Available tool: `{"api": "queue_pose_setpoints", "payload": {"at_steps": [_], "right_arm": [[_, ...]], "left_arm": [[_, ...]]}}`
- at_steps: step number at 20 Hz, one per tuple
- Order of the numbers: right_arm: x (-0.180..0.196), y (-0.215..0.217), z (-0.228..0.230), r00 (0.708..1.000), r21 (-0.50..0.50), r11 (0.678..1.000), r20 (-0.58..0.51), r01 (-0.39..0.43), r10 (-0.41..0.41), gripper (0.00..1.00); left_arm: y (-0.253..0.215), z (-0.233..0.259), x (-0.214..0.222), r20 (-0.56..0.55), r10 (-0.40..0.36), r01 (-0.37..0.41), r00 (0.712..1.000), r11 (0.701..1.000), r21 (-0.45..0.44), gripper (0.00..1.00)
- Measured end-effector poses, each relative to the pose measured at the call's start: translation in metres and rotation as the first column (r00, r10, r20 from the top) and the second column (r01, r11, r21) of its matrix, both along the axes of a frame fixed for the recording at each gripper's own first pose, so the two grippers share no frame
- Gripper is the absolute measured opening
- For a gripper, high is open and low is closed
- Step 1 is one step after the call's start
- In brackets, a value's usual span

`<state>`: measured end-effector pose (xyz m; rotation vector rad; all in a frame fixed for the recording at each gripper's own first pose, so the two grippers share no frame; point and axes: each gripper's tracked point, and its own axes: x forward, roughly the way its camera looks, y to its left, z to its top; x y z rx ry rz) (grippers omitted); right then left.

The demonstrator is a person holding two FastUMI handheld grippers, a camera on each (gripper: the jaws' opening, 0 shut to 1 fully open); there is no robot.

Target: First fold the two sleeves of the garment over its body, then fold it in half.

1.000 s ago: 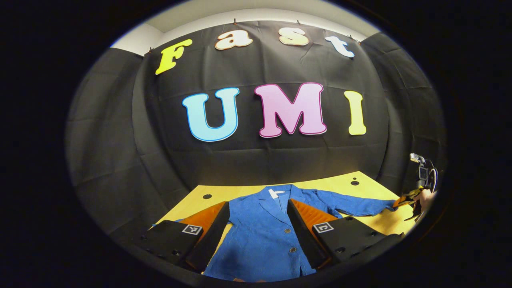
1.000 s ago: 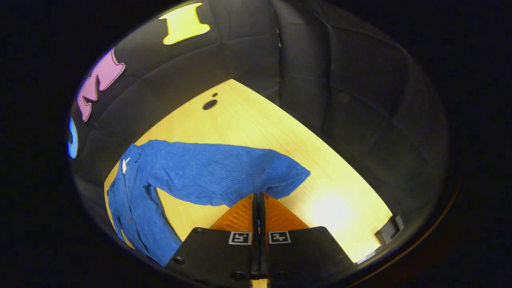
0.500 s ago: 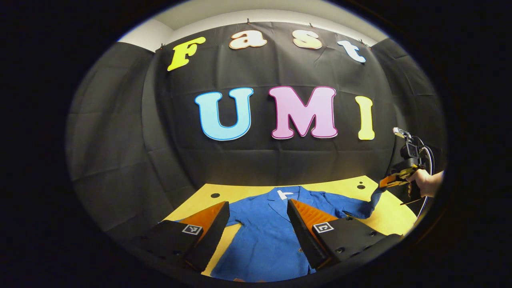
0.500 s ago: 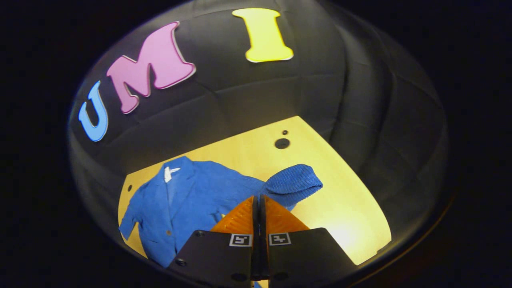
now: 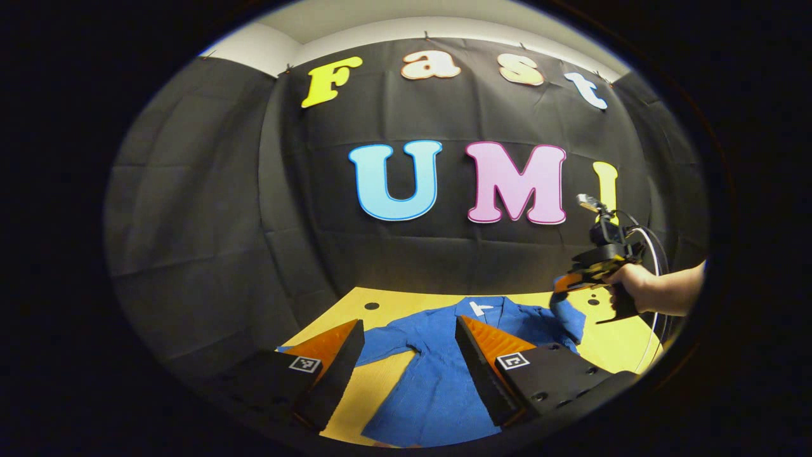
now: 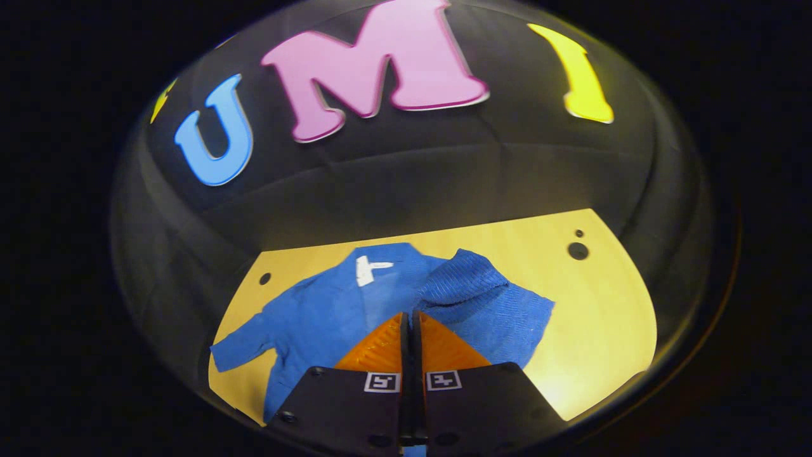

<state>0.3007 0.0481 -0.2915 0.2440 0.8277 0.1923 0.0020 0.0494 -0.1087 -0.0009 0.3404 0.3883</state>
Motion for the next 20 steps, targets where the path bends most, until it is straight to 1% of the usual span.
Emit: {"api": "queue_pose_setpoints", "payload": {"at_steps": [1,2,4,7,8,9,10,11,14,15,17,18,19,20], "right_arm": [[0.003,0.025,0.0,0.999,0.004,0.999,0.005,-0.037,0.037,0.01],[0.006,0.051,-0.004,0.997,0.005,0.997,0.01,-0.071,0.071,0.01],[0.008,0.103,-0.014,0.992,0.009,0.992,0.017,-0.127,0.127,0.01],[0.004,0.162,-0.034,0.988,0.06,0.986,0.003,-0.154,0.154,0.01],[0.001,0.176,-0.042,0.987,0.065,0.985,-0.005,-0.161,0.162,0.01],[-0.003,0.189,-0.05,0.985,0.071,0.982,-0.012,-0.173,0.175,0.01],[-0.008,0.205,-0.061,0.982,0.077,0.98,-0.017,-0.186,0.188,0.01],[-0.014,0.217,-0.071,0.98,0.077,0.978,-0.026,-0.195,0.198,0.01],[-0.033,0.233,-0.103,0.974,0.054,0.975,-0.057,-0.217,0.22,0.02],[-0.039,0.236,-0.113,0.97,0.035,0.971,-0.055,-0.237,0.239,0.22],[-0.052,0.239,-0.12,0.957,-0.012,0.957,-0.024,-0.289,0.288,0.69],[-0.05,0.24,-0.128,0.95,-0.036,0.95,-0.002,-0.311,0.311,0.93],[-0.052,0.24,-0.13,0.942,-0.063,0.941,0.014,-0.334,0.335,0.92],[-0.059,0.239,-0.132,0.934,-0.086,0.931,0.024,-0.354,0.357,0.98]], "left_arm": [[0.005,-0.006,-0.004,0.005,0.006,-0.006,1.0,1.0,-0.03,0.82],[0.012,-0.013,-0.007,0.003,0.016,-0.016,1.0,0.998,-0.055,0.83],[0.03,-0.03,-0.013,-0.019,0.048,-0.049,0.999,0.996,-0.076,0.83],[0.06,-0.054,-0.019,-0.052,0.084,-0.088,0.995,0.993,-0.084,0.83],[0.071,-0.059,-0.019,-0.052,0.095,-0.099,0.994,0.992,-0.082,0.83],[0.085,-0.067,-0.02,-0.056,0.112,-0.116,0.992,0.99,-0.081,0.85],[0.097,-0.073,-0.019,-0.059,0.131,-0.136,0.99,0.987,-0.088,0.85],[0.108,-0.079,-0.017,-0.056,0.148,-0.153,0.987,0.983,-0.102,0.83],[0.133,-0.103,-0.014,-0.058,0.198,-0.204,0.979,0.966,-0.16,0.83],[0.141,-0.112,-0.014,-0.072,0.212,-0.221,0.975,0.96,-0.171,0.83],[0.153,-0.133,-0.021,-0.131,0.233,-0.254,0.964,0.949,-0.186,0.82],[0.162,-0.14,-0.02,-0.133,0.246,-0.268,0.96,0.946,-0.185,0.83],[0.173,-0.15,-0.023,-0.132,0.264,-0.285,0.956,0.94,-0.186,0.83],[0.181,-0.156,-0.024,-0.136,0.283,-0.306,0.949,0.933,-0.19,0.83]]}}
